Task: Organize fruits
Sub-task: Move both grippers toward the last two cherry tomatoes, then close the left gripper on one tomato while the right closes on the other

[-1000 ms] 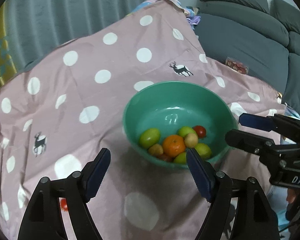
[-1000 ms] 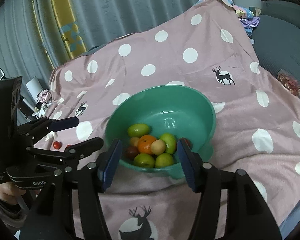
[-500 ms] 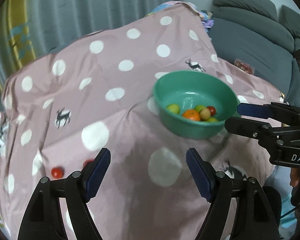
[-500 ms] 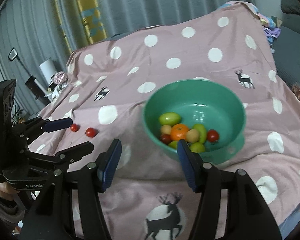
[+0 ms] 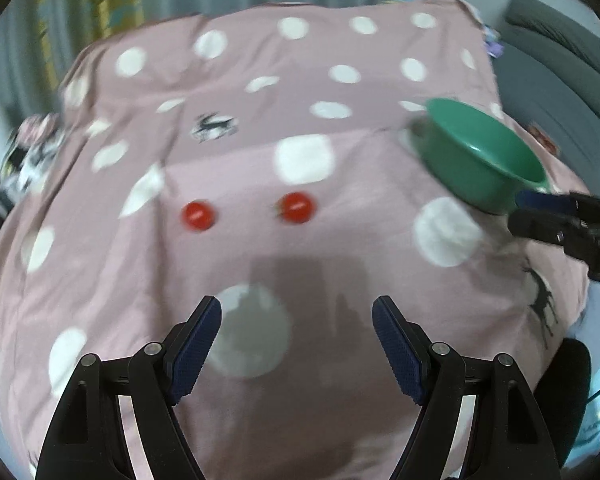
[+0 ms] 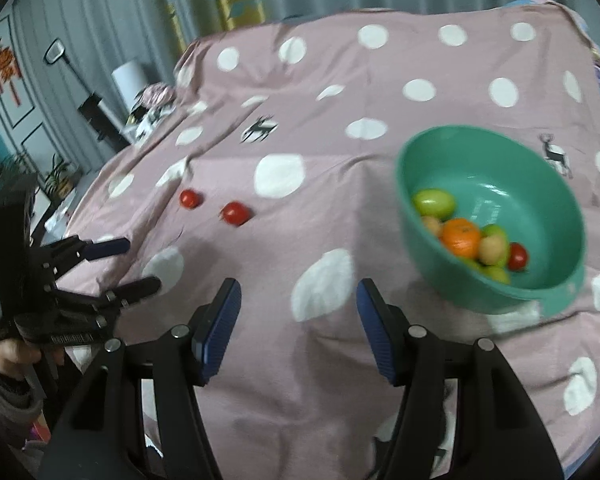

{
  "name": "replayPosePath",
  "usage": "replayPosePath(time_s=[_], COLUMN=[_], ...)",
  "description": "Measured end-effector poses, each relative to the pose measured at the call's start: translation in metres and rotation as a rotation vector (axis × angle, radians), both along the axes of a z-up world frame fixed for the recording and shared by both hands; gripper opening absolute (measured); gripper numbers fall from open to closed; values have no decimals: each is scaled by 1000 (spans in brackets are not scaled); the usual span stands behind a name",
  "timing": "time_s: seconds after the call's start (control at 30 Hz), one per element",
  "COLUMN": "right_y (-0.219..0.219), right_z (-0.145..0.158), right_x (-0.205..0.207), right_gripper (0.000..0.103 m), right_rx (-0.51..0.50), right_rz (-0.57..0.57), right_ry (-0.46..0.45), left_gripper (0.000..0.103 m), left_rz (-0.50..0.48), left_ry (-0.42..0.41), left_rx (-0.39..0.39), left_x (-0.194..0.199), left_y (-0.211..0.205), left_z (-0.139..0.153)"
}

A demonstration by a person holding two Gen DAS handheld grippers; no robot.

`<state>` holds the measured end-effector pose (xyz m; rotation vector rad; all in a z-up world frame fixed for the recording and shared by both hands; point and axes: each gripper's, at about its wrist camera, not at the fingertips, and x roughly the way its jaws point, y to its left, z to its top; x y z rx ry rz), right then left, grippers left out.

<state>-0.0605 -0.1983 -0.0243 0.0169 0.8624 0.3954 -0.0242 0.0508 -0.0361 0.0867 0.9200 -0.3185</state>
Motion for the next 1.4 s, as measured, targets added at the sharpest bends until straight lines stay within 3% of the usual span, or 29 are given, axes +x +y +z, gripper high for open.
replayPosePath(time_s=[0.27,0.73,1.0,1.17,1.4], right_y=[42,76,87,94,107], right_z=[-14,-17,-21,-23,-27], right_x=[18,38,49,65,88], right_gripper=[60,60,60,60,60], right_rx=[-17,-49,-60,-40,-34], right_rz=[85,143,159,164,189], right_ry=[44,56,66,80,90], left_gripper=[78,78,78,78,78], left_rz=[72,68,41,-6,-53], left_ry=[-23,-24,-22,-15,17], left_rx=[-1,-5,-19,-57,-36], left_x=[3,20,33,56,95], left_y=[29,39,41,47,44], left_z=[1,-4,-7,0,-1])
